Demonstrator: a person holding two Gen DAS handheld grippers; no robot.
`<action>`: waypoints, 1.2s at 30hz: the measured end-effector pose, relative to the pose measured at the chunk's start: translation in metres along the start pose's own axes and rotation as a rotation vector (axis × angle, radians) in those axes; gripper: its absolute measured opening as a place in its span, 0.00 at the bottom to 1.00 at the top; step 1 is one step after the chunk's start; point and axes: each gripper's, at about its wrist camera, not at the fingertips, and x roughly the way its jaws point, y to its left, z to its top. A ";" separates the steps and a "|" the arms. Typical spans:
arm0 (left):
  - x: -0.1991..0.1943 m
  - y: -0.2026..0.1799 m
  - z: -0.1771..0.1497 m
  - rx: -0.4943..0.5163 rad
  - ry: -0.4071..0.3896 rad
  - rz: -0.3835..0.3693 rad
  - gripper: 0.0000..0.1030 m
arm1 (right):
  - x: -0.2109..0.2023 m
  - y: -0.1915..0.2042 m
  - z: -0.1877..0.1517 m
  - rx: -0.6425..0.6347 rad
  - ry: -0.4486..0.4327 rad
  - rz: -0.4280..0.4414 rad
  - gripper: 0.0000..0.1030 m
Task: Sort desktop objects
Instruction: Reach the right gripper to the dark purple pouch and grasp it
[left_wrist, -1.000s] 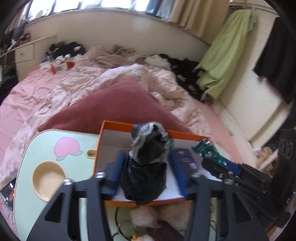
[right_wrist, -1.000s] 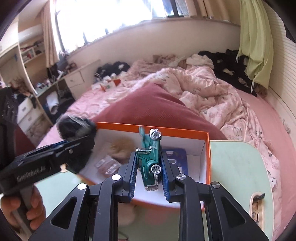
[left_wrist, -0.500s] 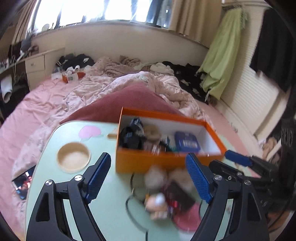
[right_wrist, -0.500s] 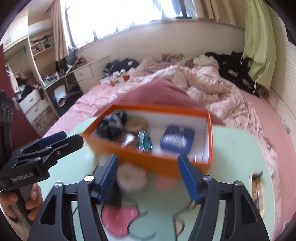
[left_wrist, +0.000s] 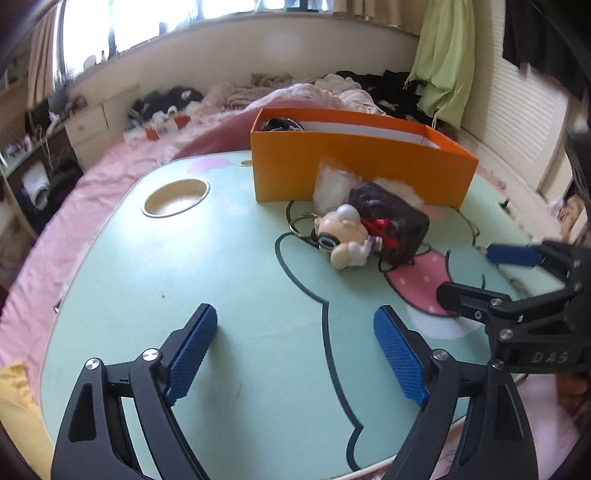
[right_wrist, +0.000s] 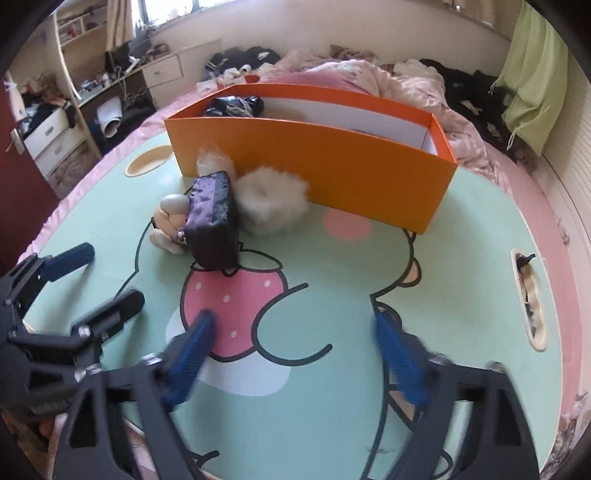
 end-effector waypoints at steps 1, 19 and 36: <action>-0.002 0.001 -0.004 -0.005 -0.023 -0.004 0.87 | 0.002 -0.003 -0.001 0.012 0.006 -0.003 0.97; -0.009 0.005 -0.017 0.004 -0.117 -0.010 1.00 | -0.002 -0.008 0.002 0.021 -0.030 0.002 0.84; -0.008 0.005 -0.018 0.001 -0.122 -0.011 1.00 | -0.010 0.037 0.057 -0.099 -0.148 0.089 0.39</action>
